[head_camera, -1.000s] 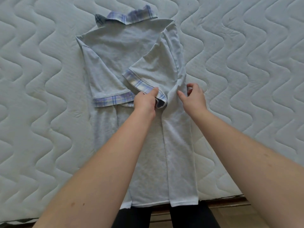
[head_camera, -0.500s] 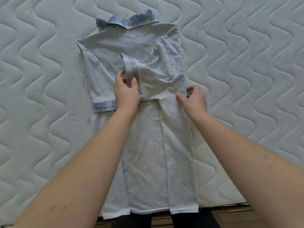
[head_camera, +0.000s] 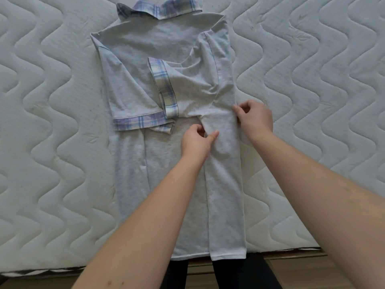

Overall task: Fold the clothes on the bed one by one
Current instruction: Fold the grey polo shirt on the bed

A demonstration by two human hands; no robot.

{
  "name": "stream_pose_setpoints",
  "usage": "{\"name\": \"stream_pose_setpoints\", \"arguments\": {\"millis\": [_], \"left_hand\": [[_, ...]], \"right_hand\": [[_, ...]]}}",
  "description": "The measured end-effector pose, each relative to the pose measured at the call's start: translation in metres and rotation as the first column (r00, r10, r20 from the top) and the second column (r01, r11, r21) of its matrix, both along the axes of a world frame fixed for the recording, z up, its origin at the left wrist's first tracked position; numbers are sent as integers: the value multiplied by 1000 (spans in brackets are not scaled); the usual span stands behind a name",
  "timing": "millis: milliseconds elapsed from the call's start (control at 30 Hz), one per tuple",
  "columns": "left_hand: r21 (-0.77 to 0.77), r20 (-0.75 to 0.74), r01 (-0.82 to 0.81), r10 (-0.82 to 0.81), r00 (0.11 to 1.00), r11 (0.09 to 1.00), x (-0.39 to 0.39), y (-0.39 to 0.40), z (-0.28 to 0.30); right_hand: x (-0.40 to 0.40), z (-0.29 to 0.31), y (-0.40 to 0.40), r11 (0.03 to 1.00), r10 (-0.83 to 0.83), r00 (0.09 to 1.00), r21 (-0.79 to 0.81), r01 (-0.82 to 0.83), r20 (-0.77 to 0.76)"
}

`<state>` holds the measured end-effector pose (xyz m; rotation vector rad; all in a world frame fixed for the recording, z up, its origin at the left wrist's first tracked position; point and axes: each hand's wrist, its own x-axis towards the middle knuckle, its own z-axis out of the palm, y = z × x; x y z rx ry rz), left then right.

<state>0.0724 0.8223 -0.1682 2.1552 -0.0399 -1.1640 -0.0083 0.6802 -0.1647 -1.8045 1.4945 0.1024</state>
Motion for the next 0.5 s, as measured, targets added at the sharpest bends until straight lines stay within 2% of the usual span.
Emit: {"name": "stream_pose_setpoints", "arguments": {"millis": [100,167,233,400,433,500], "left_hand": [[28,47,-18,17,999,999,4,0,1],[47,72,6,-9,997,999,9,3,0],[72,90,12,-18,996,997,11,7,0],[-74,-117,-77,68,991,994,8,13,0],[-78,-120,-58,48,992,995,7,14,-1],[-15,0,22,-22,1000,1000,9,14,-1]], "right_hand": [[-4,2,-4,991,37,999,130,-37,0],[-7,5,-4,965,135,989,233,-118,-56],[-11,6,-2,946,217,970,270,-181,-110],[-21,2,10,982,151,979,134,-133,-136],[-21,1,13,987,131,982,106,-117,-138],[-22,0,18,995,84,989,63,-77,-120]]}}
